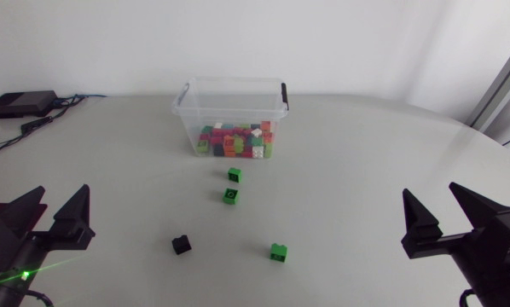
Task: Place the duplo bricks in the container
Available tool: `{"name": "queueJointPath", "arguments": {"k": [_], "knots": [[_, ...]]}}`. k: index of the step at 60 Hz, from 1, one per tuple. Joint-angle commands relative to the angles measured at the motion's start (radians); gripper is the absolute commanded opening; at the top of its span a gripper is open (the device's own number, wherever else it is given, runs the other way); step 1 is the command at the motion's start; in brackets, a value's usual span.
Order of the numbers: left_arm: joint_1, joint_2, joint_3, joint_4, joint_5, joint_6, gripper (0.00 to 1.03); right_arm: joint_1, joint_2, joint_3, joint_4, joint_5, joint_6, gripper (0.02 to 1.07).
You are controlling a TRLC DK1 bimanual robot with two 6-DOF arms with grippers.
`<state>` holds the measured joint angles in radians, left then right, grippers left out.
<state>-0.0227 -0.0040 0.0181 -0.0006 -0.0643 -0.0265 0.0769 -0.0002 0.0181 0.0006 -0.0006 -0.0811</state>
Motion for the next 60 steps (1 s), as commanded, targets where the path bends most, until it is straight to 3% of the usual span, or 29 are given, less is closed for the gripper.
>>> {"name": "queueJointPath", "arguments": {"k": [1,36,60], "knots": [[-0.008,-0.01,-0.018,0.007,0.003,-0.004,0.99,0.006,-0.006,-0.02,-0.004,-0.002,0.021,1.03],[-0.008,0.001,0.066,0.007,0.003,0.005,0.97,0.001,0.0,0.045,-0.002,0.005,0.026,1.03],[-0.065,0.378,0.299,-0.024,0.003,0.01,0.97,0.009,0.286,0.215,0.032,-0.002,0.026,1.03]]}}
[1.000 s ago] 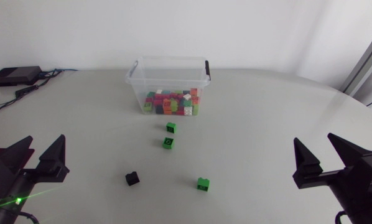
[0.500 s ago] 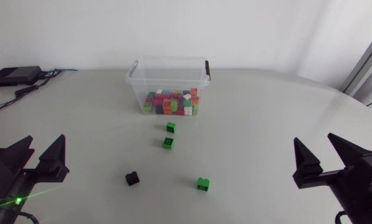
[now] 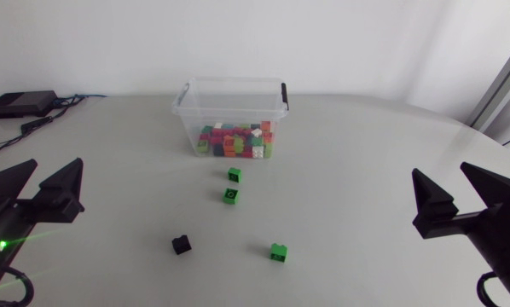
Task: Place the duplo bricks in the container
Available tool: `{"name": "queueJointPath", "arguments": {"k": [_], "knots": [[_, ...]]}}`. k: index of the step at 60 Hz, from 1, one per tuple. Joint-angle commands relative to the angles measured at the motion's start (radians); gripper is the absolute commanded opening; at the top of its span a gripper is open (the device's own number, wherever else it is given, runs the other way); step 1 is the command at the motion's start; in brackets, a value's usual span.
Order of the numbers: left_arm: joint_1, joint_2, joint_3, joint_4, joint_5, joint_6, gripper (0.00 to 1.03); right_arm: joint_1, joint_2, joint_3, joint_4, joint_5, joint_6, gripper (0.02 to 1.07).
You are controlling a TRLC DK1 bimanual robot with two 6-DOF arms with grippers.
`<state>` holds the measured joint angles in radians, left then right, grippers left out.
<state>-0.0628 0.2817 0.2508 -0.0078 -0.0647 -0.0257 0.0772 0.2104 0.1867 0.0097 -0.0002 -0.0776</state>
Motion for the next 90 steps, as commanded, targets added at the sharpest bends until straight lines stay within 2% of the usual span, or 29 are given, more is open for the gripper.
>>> {"name": "queueJointPath", "arguments": {"k": [1,11,18,27,34,43,55,65,72,85,90], "knots": [[-0.031,0.111,0.076,-0.021,0.003,0.012,0.97,0.009,0.093,0.056,0.024,-0.003,0.022,1.03],[-0.098,0.286,0.16,-0.067,0.003,-0.005,0.95,0.035,0.222,0.125,0.026,-0.003,0.022,1.03],[-0.101,0.415,0.203,-0.092,0.019,-0.005,0.94,0.052,0.302,0.168,0.009,-0.003,0.022,1.03],[-0.103,0.613,0.304,-0.189,0.046,0.003,0.94,0.059,0.4,0.217,-0.02,-0.006,0.025,1.03],[-0.101,0.68,0.355,-0.23,0.083,0.004,0.94,0.062,0.489,0.27,-0.08,-0.007,0.025,1.02],[-0.123,0.757,0.426,-0.308,0.091,0.032,0.94,0.062,0.587,0.329,-0.145,-0.026,0.024,1.02],[-0.14,0.884,0.49,-0.342,0.091,0.173,0.94,0.056,0.724,0.419,-0.258,-0.07,0.013,1.02],[-0.144,1.059,0.625,-0.512,0.089,0.362,0.94,0.056,0.794,0.451,-0.283,-0.09,-0.004,1.02],[-0.146,1.126,0.65,-0.535,0.089,0.405,0.94,0.052,0.836,0.473,-0.298,-0.141,-0.007,1.02],[-0.246,1.192,0.686,-0.675,0.094,0.506,0.92,0.061,0.908,0.543,-0.421,-0.156,-0.122,1.02],[-0.281,1.2,0.688,-0.695,0.1,0.523,0.91,0.075,0.94,0.573,-0.479,-0.153,-0.179,1.02]]}}
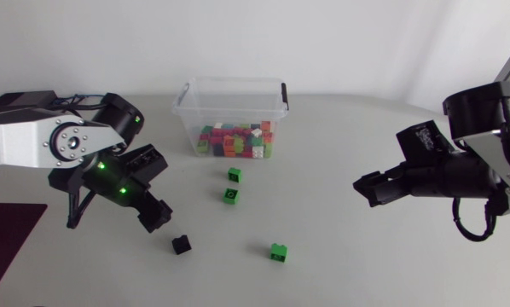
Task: Place the duplo bricks in the container
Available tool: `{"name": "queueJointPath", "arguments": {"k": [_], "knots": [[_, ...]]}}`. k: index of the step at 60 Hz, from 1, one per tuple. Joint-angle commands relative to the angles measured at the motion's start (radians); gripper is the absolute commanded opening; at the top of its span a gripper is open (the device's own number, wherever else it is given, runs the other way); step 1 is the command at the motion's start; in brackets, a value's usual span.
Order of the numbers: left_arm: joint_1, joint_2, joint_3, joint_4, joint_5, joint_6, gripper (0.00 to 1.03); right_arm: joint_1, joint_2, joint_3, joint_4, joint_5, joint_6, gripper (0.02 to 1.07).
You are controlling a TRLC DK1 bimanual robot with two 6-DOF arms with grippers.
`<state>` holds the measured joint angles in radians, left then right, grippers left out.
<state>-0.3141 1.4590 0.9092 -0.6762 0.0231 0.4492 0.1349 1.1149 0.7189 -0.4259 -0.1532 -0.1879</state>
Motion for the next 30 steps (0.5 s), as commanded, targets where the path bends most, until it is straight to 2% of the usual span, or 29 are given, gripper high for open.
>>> {"name": "queueJointPath", "arguments": {"k": [1,5,10,20,30], "knots": [[-0.034,0.023,0.03,-0.028,0.014,0.051,0.91,0.022,0.043,0.047,-0.057,0.003,-0.085,1.02],[-0.068,0.031,0.03,-0.036,0.014,0.063,0.91,0.052,0.099,0.083,-0.125,0.049,-0.137,1.02],[-0.092,0.047,0.036,-0.049,0.014,0.072,0.91,0.078,0.112,0.086,-0.145,0.049,-0.147,1.02],[-0.132,0.086,0.036,-0.075,0.014,0.109,0.91,0.154,0.052,0.045,-0.137,-0.026,-0.26,1.02],[-0.155,0.143,0.045,-0.098,0.006,0.125,0.87,0.246,0.085,0.056,-0.175,-0.036,-0.274,1.02]]}}
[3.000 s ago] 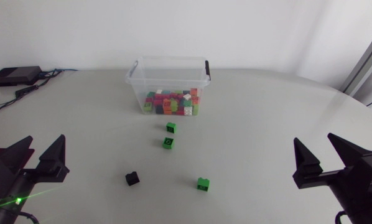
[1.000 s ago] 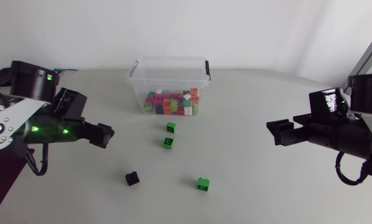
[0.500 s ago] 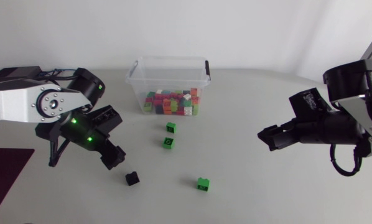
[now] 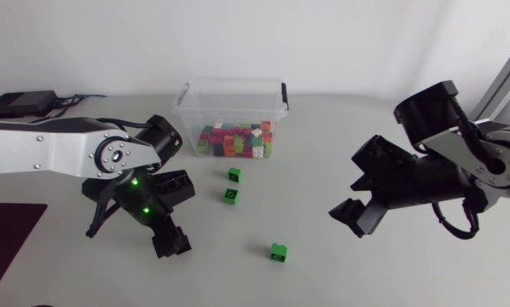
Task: Place the duplo bricks in the container
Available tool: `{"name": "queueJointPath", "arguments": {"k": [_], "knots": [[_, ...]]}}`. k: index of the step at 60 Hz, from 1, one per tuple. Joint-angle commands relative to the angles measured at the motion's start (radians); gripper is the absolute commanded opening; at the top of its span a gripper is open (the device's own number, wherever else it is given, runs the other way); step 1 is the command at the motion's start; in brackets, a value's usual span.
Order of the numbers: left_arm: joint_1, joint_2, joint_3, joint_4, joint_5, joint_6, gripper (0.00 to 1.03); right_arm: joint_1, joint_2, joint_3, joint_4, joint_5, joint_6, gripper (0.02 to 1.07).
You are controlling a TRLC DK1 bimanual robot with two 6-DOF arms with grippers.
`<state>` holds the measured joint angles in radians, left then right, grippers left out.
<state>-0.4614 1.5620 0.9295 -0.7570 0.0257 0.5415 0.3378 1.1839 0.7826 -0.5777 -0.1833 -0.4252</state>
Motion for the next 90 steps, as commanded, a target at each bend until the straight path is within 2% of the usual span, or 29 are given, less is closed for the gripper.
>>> {"name": "queueJointPath", "arguments": {"k": [1,12,20,26,36,39,44,53,56,77,90], "knots": [[-0.01,0.044,0.025,-0.018,0.003,0.034,0.87,0.053,0.016,-0.008,-0.024,-0.005,-0.038,1.02],[-0.013,0.104,0.046,-0.018,0.0,0.049,0.84,0.125,0.037,-0.005,-0.024,0.015,-0.038,1.02],[-0.025,0.142,0.052,-0.018,-0.012,0.054,0.75,0.148,0.056,-0.003,-0.016,0.025,-0.035,1.0],[-0.023,0.162,0.054,-0.001,-0.015,0.054,0.75,0.167,0.06,-0.003,-0.013,0.031,-0.037,1.0],[-0.016,0.196,0.052,0.024,-0.012,0.061,0.56,0.194,0.08,0.0,0.006,0.053,-0.037,0.99],[-0.011,0.198,0.051,0.036,-0.007,0.063,0.47,0.205,0.091,0.0,0.015,0.061,-0.037,0.98],[0.0,0.201,0.046,0.042,0.023,0.069,0.36,0.214,0.111,0.004,0.021,0.065,-0.035,0.95],[0.003,0.205,0.025,0.051,0.022,0.08,0.26,0.244,0.174,0.015,0.044,0.067,-0.032,0.91],[0.007,0.204,0.02,0.058,0.02,0.081,0.25,0.253,0.203,0.02,0.056,0.067,-0.035,0.88],[0.053,0.043,0.049,0.012,0.026,0.114,0.23,0.392,0.344,0.083,0.056,0.088,-0.047,0.88],[0.13,-0.03,0.131,-0.038,0.118,0.13,0.23,0.445,0.459,0.116,0.053,0.097,-0.058,0.88]]}}
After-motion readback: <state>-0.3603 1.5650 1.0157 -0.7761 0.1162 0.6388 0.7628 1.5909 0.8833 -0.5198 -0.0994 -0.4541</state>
